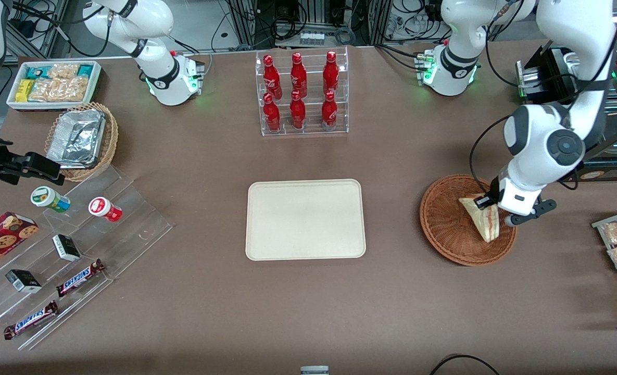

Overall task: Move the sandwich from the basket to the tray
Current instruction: 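Close the left gripper on the sandwich and lift it, then carry the sandwich with the left gripper over the cream tray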

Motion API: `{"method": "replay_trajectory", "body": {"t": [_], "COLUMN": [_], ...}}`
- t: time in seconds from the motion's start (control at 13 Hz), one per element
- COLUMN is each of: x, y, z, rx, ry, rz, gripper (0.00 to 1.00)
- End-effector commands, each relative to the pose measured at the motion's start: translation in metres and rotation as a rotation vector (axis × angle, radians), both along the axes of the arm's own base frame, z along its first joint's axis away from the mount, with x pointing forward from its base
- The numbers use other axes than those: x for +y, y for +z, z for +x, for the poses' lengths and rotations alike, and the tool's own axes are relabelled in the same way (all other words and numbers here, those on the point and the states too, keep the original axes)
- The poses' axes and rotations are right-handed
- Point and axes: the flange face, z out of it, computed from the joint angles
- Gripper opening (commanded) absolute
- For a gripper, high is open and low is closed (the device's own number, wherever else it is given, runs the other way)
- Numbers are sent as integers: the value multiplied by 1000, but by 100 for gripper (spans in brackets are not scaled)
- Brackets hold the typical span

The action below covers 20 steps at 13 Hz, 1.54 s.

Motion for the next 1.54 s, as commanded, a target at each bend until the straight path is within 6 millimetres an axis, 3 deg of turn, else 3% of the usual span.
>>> {"method": "replay_trajectory", "body": {"t": [0.0, 0.23, 0.62, 0.85, 1.15, 1.46], "x": [-51, -134, -275, -342, -409, -433], "y": [36, 37, 3, -11, -34, -60], "z": [12, 8, -5, -10, -19, -23], "rx": [11, 3, 18, -8, 10, -5], "ry": [-76, -211, -301, -330, -378, -415], "rz": [15, 7, 0, 11, 25, 73], "gripper": [0, 0, 0, 0, 0, 0]}}
